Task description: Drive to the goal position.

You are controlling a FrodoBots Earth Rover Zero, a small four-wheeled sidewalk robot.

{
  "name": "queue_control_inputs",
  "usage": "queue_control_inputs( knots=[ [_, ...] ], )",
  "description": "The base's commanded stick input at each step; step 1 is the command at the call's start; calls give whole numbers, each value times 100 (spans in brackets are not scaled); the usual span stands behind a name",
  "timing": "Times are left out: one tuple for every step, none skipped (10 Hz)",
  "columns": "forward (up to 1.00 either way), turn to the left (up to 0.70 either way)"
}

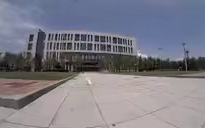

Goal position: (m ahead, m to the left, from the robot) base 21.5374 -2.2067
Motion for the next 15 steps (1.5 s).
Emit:
queue_control_inputs(
  knots=[
    [50,1],
    [50,1],
    [50,1],
    [50,1],
    [50,1],
    [50,1],
    [50,1],
    [50,1],
    [50,1],
    [50,1],
    [50,1],
    [50,1],
    [50,1],
    [50,1],
    [50,1]
  ],
)
